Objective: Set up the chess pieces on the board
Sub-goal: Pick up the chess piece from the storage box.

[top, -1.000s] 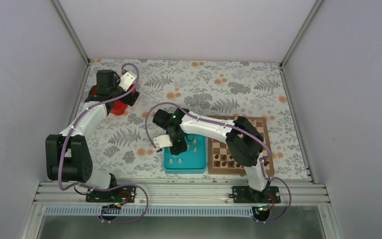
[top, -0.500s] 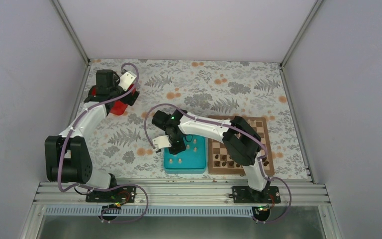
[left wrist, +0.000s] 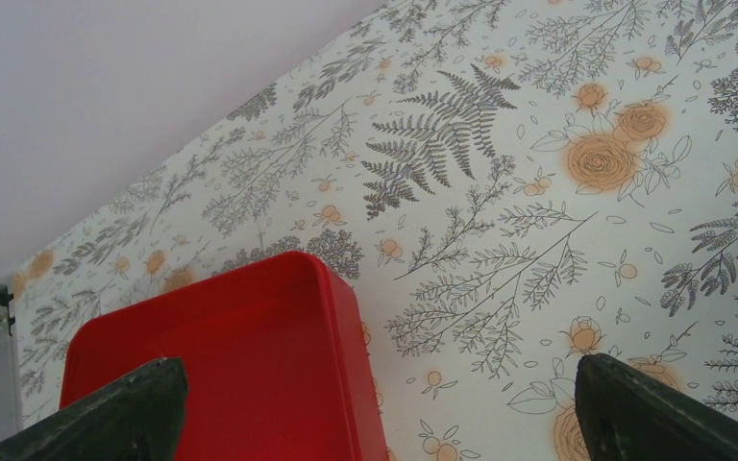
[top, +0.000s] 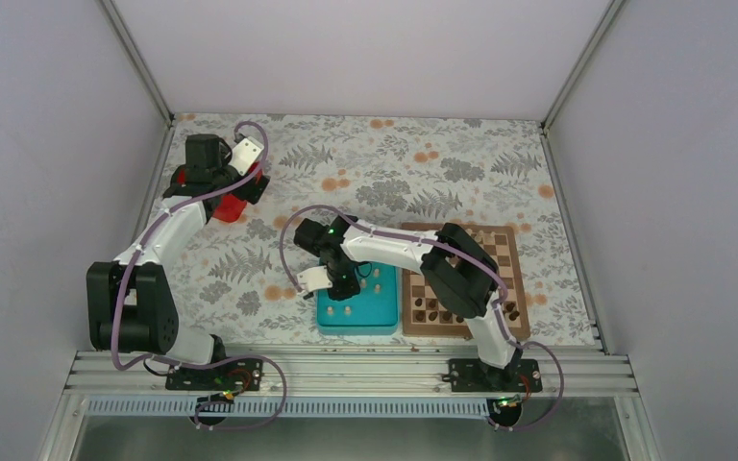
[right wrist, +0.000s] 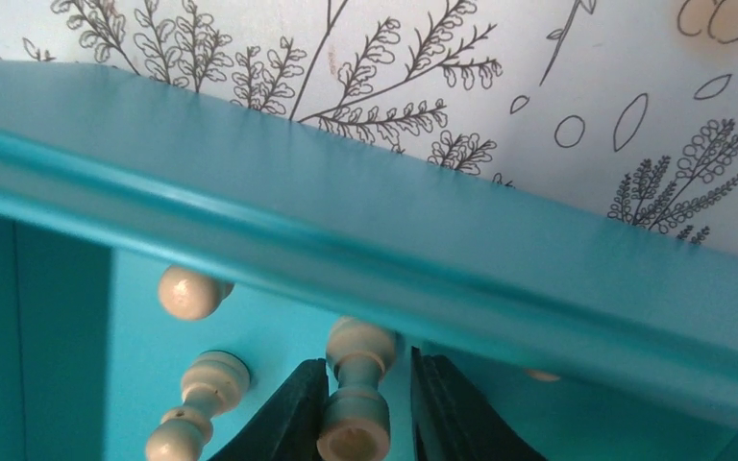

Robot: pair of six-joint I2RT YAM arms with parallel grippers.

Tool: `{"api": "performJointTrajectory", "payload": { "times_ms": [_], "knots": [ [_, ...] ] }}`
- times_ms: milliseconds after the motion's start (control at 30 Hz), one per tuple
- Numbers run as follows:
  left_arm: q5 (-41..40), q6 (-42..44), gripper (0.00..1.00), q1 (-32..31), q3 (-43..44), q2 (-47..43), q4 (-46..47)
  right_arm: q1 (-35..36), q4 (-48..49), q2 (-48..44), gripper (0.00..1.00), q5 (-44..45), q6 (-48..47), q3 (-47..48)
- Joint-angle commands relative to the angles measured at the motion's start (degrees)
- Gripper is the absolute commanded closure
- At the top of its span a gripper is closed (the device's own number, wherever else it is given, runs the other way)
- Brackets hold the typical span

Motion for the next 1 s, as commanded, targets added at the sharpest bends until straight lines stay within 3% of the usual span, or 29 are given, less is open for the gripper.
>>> {"api": "performJointTrajectory", "payload": {
  "times_ms": [0,400,600,767,967],
  "knots": [
    [1.55,-0.24,0.00,0.07,-0.52,-1.22,0.45,0.72,0.35,-0.18,0.78,-0.92,0.22,-0.25],
    [1.44,-0.23,0.00,0.07,-0.54,-1.42,0.29,1.12,-2.57,-2.61,0.89,-4.03,0.31,2.15],
    [1.90,-0.49,0.00,0.07,0.03,-1.70,0.00,0.36,-4.32,-6.68,0.89,-1.69,1.64,3.53],
    [2.31,-0.59,0.00,0.07,0.26,-2.06,-0.22,-4.72,-5.74,-10.53,0.89,1.00,2.91,4.30],
    [2.38,-0.73,0.00,-0.03,0.34,-2.46,-0.07,-18.88,-6.71,-15.88,0.89,2.60,2.63,4.88]
  ]
}}
